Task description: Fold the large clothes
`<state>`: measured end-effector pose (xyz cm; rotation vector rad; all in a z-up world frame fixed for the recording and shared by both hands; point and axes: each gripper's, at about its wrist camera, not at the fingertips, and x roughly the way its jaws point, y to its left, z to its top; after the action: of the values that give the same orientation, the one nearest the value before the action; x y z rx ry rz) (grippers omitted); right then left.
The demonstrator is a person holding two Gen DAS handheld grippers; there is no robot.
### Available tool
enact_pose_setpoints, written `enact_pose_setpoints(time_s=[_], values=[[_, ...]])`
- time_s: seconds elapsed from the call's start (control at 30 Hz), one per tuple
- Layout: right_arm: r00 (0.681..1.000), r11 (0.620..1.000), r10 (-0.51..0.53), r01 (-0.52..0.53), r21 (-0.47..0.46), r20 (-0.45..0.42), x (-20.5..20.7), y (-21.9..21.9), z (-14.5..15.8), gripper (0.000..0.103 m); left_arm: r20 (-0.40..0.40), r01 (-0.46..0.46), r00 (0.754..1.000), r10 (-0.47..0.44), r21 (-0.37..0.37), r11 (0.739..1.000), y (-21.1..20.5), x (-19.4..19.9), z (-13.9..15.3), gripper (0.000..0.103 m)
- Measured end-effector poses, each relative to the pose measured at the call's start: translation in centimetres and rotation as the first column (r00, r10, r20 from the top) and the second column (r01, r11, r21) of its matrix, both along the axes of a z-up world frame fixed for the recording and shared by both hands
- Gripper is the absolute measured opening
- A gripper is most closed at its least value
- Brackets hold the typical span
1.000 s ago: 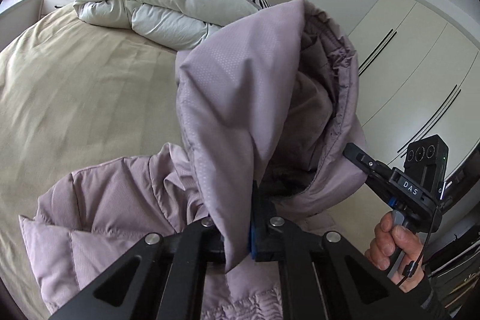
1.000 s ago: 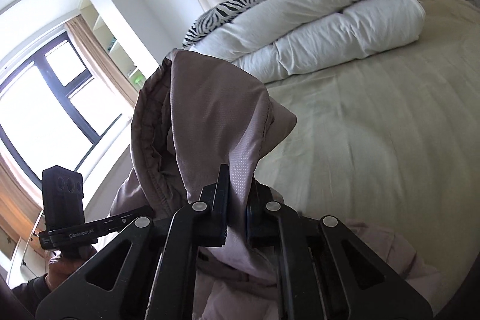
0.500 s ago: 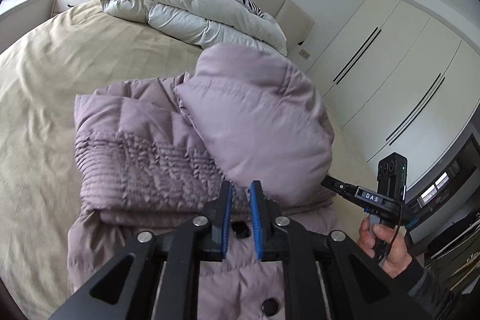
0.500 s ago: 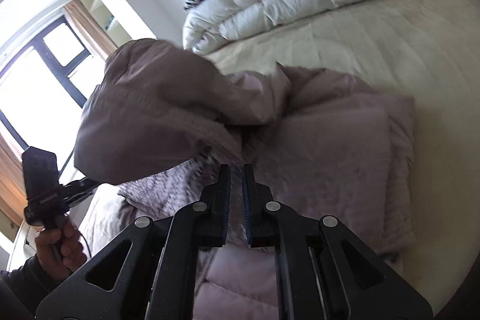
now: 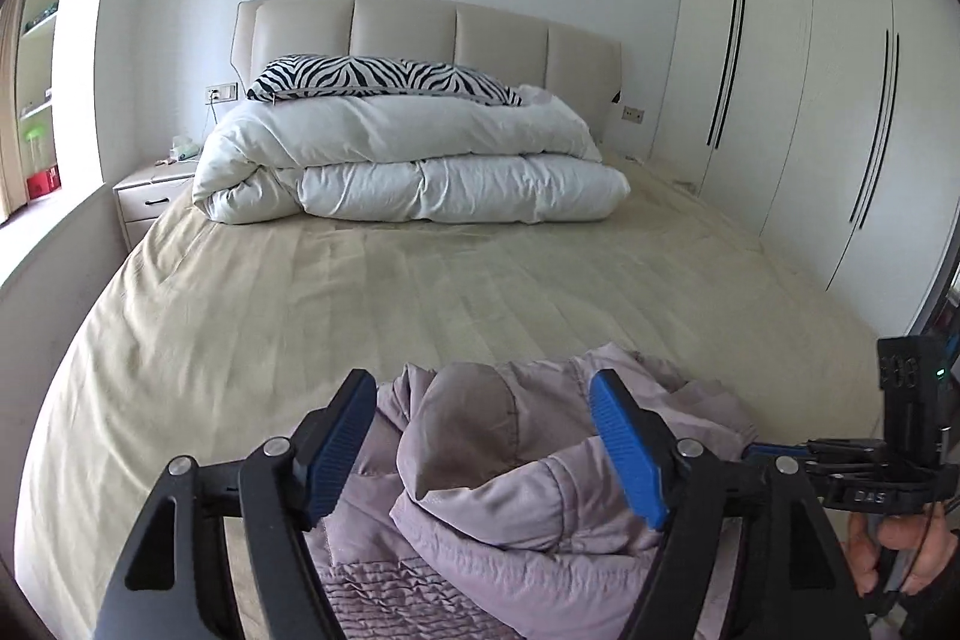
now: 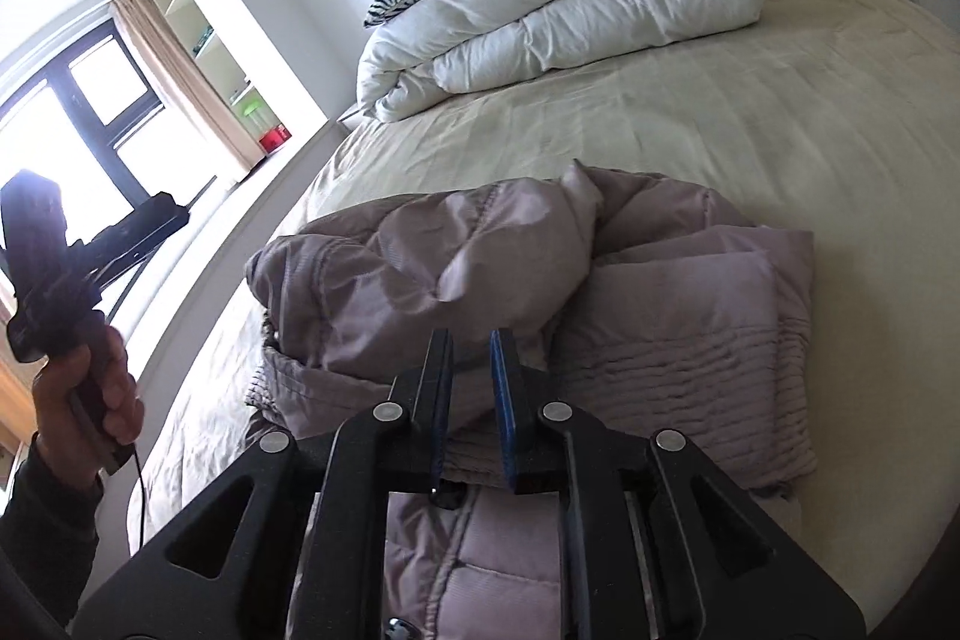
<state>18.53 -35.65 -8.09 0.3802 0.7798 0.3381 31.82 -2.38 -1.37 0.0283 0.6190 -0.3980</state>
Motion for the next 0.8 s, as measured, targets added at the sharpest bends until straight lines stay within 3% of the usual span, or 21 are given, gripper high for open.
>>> enact_pose_setpoints(time_s=[0.03, 0.1, 0.13, 0.17, 0.23, 0.33, 0.47, 0.63, 0.73, 0.8], values=[[1.0, 1.0, 0.014, -0.014, -0.02, -0.007, 0.7, 1.0, 0.3, 0.026, -0.022, 0.005, 1.0, -0.004, 0.038, 0.999, -0.8, 0.5, -1.3, 0.076], [1.0, 0.998, 0.024, -0.025, -0.061, -0.016, 1.6, 2.6, 0.1, 0.049, -0.103, 0.019, 0.995, -0.009, 0.094, 0.995, -2.1, 0.8, -4.4, 0.076], [1.0, 0.997, 0.014, -0.016, -0.07, -0.022, 1.9, 2.9, -0.2, 0.076, -0.159, 0.017, 0.987, -0.001, 0.101, 0.995, -2.4, 1.0, -6.3, 0.076], [0.999, 0.997, -0.006, 0.002, -0.082, -0.039, 2.2, 3.0, -0.8, 0.087, -0.204, 0.006, 0.979, 0.012, 0.088, 0.996, -2.6, 0.9, -8.0, 0.075], [0.993, 0.99, -0.056, 0.041, -0.135, -0.105, 3.3, 2.7, -2.6, 0.087, -0.273, -0.032, 0.961, 0.038, 0.027, 0.999, -2.1, -0.1, -11.1, 0.075], [0.982, 0.986, -0.074, 0.047, -0.16, -0.171, 4.4, 1.3, -5.4, 0.084, -0.356, -0.097, 0.934, 0.038, -0.148, 0.984, -1.3, -0.9, -13.6, 0.075], [0.983, 0.958, -0.11, 0.065, -0.279, -0.148, 4.1, 0.7, -5.9, 0.065, -0.38, -0.098, 0.925, 0.014, -0.205, 0.974, -3.4, -1.5, -13.7, 0.075], [0.975, 0.914, -0.193, 0.136, -0.382, -0.114, 4.7, -1.0, -4.6, 0.062, -0.369, -0.085, 0.929, 0.014, -0.177, 0.981, -5.1, -1.6, -13.5, 0.078], [0.981, 0.93, -0.139, 0.081, -0.357, -0.139, 4.5, -1.1, -5.1, 0.063, -0.355, -0.052, 0.935, 0.003, -0.128, 0.99, -4.9, -1.7, -14.4, 0.078], [0.984, 0.949, -0.104, 0.055, -0.312, -0.141, 3.7, -1.4, -4.8, 0.064, -0.348, -0.043, 0.937, -0.008, -0.14, 0.989, -4.2, -2.1, -14.2, 0.078]])
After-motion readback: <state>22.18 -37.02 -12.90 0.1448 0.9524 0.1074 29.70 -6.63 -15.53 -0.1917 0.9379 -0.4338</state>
